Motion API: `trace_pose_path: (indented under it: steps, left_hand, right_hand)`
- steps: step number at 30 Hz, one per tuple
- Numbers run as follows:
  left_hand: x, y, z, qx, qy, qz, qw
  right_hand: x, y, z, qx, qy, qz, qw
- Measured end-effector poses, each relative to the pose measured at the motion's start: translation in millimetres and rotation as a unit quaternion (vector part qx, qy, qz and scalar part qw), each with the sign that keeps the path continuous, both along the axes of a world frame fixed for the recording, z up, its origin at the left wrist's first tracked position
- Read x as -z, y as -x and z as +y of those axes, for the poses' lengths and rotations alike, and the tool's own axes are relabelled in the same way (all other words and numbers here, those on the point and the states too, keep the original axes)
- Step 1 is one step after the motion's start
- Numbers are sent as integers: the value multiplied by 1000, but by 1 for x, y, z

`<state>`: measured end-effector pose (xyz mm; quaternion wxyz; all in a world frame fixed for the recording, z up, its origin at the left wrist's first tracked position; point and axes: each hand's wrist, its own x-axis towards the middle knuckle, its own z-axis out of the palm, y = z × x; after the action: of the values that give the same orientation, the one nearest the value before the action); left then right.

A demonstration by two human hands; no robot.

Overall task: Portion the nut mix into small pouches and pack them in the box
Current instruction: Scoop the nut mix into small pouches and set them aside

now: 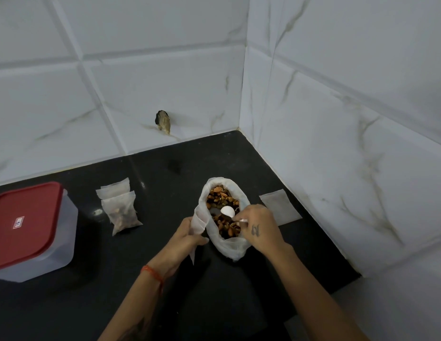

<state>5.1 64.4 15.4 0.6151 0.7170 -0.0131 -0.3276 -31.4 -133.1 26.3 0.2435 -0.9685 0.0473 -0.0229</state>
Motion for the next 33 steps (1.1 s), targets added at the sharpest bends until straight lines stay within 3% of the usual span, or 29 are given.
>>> trace_pose_path:
  steps: [12, 18, 25, 33]
  left_hand:
    - [-3, 2, -8, -44, 81, 52, 994]
    - [-6, 4, -10, -62, 107, 42, 991]
    - [-10, 7, -11, -56, 131, 25, 989]
    - [-6, 5, -5, -28, 78, -10, 997]
  right_hand:
    - [-15, -14, -10, 51, -134, 119, 983]
    - [-16, -14, -16, 131, -341, 182, 913]
    - [-14, -11, -17, 168, -455, 205, 850]
    - [-9, -12, -20, 224, -531, 243, 780]
